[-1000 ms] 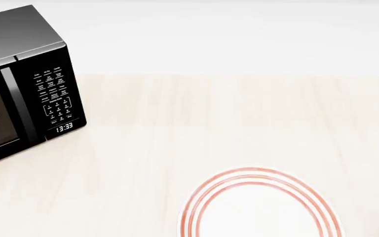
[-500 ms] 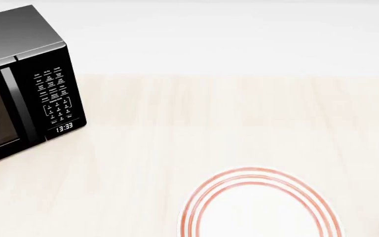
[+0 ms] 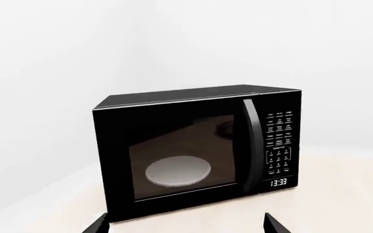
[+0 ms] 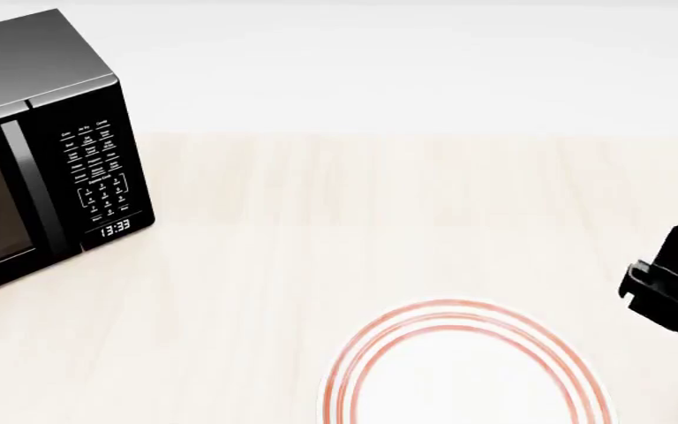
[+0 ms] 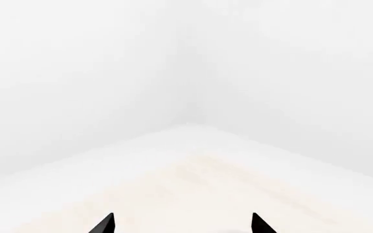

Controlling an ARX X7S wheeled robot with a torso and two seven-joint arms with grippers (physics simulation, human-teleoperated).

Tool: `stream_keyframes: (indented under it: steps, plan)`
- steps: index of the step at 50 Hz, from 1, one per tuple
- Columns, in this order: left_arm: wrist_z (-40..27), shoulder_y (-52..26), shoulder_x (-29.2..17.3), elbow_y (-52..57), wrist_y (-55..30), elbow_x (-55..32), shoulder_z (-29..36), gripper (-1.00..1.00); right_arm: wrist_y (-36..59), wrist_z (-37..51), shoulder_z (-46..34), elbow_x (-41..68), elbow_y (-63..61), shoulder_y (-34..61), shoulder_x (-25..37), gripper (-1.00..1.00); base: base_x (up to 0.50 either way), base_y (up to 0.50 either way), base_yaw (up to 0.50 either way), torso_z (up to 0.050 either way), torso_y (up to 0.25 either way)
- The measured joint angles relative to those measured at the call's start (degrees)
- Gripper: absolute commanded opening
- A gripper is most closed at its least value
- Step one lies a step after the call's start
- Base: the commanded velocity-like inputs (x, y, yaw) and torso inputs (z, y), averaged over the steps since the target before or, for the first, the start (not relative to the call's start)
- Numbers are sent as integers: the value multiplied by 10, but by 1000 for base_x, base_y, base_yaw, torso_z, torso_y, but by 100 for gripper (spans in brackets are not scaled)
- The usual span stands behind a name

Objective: Put the white bowl to the right of the plate.

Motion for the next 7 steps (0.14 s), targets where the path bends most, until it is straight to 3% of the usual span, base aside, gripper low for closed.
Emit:
stream_keyframes:
  steps: [7]
  plan:
    - [7,10,-1,10,11,17,26,100,72,-9,16,-126,-32,-93,-89,100,0,0,0,0,0]
